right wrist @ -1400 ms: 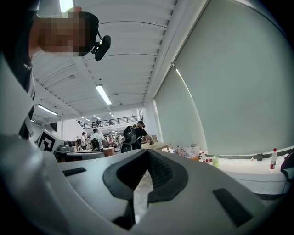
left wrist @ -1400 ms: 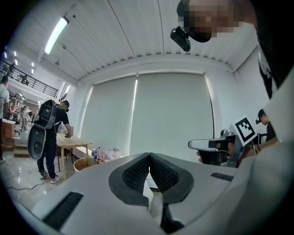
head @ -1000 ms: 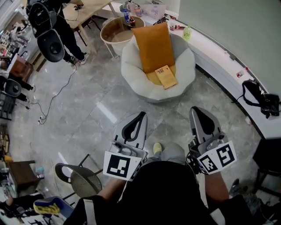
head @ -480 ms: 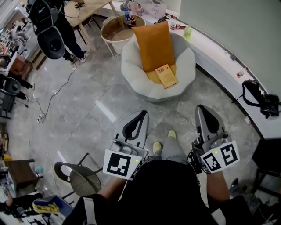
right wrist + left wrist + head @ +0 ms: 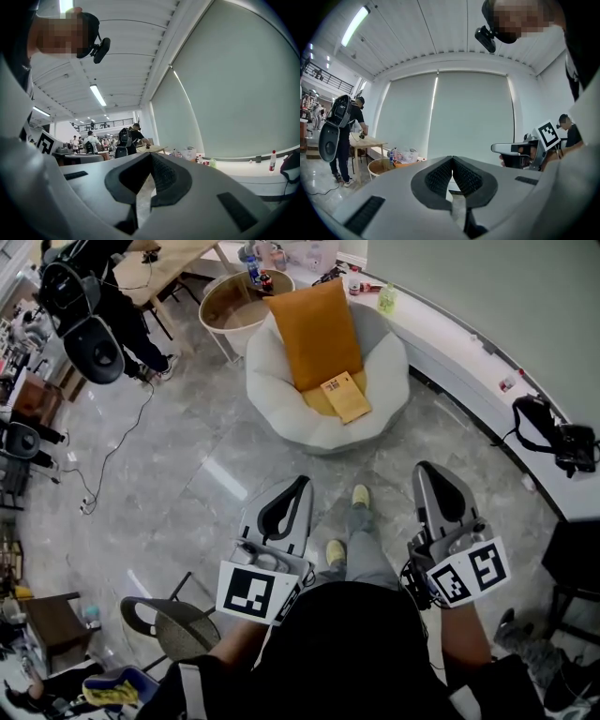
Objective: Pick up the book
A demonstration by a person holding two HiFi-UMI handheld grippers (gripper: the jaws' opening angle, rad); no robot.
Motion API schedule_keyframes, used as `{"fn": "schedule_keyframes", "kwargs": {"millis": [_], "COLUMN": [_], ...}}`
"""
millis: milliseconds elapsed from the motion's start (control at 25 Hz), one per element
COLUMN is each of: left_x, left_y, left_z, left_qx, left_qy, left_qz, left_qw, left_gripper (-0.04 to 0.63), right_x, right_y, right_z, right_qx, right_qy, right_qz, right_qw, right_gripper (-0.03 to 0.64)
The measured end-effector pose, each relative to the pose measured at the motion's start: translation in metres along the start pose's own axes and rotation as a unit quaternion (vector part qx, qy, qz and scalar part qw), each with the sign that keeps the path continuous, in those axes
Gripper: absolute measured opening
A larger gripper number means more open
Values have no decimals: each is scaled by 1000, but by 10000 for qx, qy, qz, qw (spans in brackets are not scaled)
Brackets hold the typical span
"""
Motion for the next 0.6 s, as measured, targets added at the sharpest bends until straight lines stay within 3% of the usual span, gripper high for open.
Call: {"fn": "schedule_keyframes", "kwargs": {"millis": [600], "left_x": [65], "left_y": [21], "left_z": [5], "left_qx": [-8], "left_qy": [74], "left_qz": [1], "left_qw": [10000], "left_gripper": [12], "right_x": [49], "right_y": [-49], "right_z": [11], "right_qx": [60], "right_qy": [12], "right_qz": [-35], "right_qw": [10000], "right_gripper": [14]}}
Point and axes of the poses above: the fingertips, and each gripper's own axes: x forward along the fingers, y to its left, z out of its top, the point moved 6 cm from there along -x, backward along the fingers, and after that the axes turned 12 degrees about -z, right-handed, at the moved point
